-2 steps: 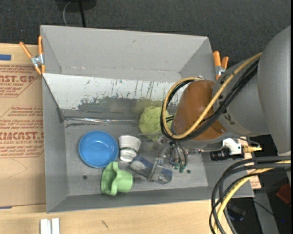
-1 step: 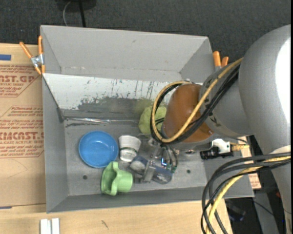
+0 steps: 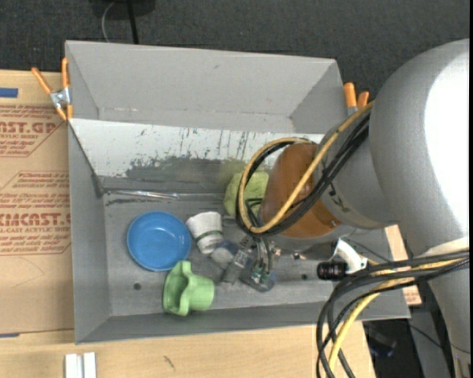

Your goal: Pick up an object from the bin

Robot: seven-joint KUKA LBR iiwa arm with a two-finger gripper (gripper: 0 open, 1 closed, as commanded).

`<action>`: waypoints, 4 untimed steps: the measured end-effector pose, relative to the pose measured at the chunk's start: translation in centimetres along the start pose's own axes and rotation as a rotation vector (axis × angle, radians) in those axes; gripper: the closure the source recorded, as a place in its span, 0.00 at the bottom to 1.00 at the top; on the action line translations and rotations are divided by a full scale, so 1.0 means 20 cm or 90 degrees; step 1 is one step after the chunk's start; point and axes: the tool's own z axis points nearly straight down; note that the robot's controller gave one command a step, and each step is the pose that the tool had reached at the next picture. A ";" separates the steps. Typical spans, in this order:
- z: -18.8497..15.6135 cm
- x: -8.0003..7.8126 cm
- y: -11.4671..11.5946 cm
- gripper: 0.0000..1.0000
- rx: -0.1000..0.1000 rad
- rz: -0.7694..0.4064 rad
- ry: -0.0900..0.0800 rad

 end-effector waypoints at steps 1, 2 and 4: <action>0.00 0.00 0.00 1.00 0.000 0.000 0.000; -0.01 0.00 0.00 1.00 0.000 0.000 0.001; -0.16 0.01 -0.01 1.00 0.004 0.000 0.006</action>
Offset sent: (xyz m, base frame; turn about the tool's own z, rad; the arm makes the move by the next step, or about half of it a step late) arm 0.0000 0.0002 0.0165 0.0000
